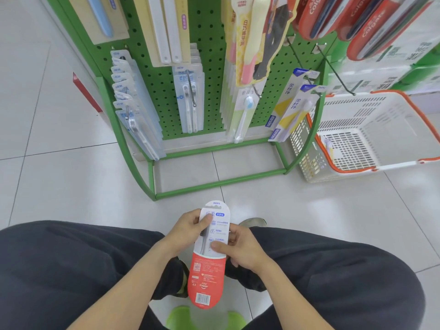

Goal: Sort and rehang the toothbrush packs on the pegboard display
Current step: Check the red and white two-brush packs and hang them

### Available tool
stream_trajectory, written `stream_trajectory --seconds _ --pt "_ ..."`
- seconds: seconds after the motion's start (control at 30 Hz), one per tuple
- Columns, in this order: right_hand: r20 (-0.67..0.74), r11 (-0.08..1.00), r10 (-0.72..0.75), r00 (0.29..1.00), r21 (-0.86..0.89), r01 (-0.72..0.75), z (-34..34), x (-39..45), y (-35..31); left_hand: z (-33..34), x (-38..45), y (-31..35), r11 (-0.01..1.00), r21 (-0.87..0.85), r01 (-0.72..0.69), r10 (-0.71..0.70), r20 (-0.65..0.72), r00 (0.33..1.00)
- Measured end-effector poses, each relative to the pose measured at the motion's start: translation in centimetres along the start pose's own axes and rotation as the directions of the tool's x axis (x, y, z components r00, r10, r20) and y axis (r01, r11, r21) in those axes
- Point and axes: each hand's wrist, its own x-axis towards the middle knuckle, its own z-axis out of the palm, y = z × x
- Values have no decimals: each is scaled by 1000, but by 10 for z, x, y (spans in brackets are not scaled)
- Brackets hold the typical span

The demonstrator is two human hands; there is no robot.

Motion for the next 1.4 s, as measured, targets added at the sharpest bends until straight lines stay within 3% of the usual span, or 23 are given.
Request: stream_trajectory --seconds 0.1,0.33,0.43,0.5,0.6,0.67,0.73,0.8,0.87,0.93,1.0,1.13,1.23,1.4 --pt "-49 997 -24 999 -76 20 4 -1 -2 2 -1 4 997 -79 -8 1 -79 997" --pt "-26 991 -64 998 -119 60 2 -5 -14 -2 -2 12 995 -91 30 -36 -66 997" --pt "-107 988 -92 990 -137 77 -2 -7 -24 3 -3 22 982 190 -1 24 -120 992" --pt "-241 982 -159 957 -140 128 -5 -5 -33 10 -7 39 898 433 -77 137 -108 985" --pt "-384 960 -273 882 -163 226 -13 -1 -53 21 -16 73 795 567 -216 270 -12 963" --pt "-395 940 -340 853 -156 303 -21 -1 -68 24 -22 96 812 519 -266 284 46 958" --pt "-385 911 -410 827 -129 392 -30 -6 -84 25 -26 119 905 325 -276 259 95 961" --pt "-381 884 -435 816 -6 468 -40 -12 -100 28 -28 140 925 216 -313 290 132 948" --pt "-386 843 -410 827 185 504 -51 -15 -114 35 -29 159 852 338 -401 378 135 916" --pt "-422 802 -421 803 239 547 -61 -19 -126 41 -31 176 685 538 -491 492 156 857" --pt "-497 783 -475 726 136 606 -72 -23 -137 46 -33 196 613 592 -523 561 139 816" --pt "-611 666 -611 503 -53 744 -93 -32 -175 51 -35 237 652 437 -620 669 55 742" --pt "-600 562 -717 355 -196 803 -106 -39 -204 54 -44 267 637 312 -705 743 -7 669" --pt "-530 443 -833 159 -466 766 -123 -51 -253 63 -59 313 520 201 -830 853 -171 493"
